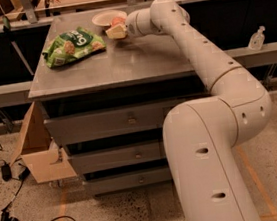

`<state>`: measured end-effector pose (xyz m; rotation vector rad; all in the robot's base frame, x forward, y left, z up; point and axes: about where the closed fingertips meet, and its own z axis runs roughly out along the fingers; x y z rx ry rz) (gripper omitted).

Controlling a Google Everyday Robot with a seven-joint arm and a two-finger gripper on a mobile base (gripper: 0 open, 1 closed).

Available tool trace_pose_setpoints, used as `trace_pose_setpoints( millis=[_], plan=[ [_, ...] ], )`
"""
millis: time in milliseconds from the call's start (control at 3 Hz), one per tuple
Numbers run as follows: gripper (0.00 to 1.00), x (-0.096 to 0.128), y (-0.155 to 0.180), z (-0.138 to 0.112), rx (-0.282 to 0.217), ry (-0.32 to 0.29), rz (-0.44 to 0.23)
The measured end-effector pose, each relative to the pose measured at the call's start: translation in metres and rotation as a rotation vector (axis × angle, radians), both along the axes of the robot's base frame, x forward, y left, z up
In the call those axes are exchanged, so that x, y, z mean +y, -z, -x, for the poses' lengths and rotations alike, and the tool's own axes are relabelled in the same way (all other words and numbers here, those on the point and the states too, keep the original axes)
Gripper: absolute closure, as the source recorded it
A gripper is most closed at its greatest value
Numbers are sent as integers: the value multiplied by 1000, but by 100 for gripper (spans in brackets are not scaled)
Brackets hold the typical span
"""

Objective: Move apple near paper bowl

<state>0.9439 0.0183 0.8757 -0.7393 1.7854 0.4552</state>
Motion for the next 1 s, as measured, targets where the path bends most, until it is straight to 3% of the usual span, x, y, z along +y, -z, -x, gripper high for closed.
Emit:
trace_pose_setpoints(
  millis=[667,1000],
  plan=[
    [16,16,4,-10,-3,-2,-12],
    [0,20,0,-12,-7,-14,-15]
  ],
)
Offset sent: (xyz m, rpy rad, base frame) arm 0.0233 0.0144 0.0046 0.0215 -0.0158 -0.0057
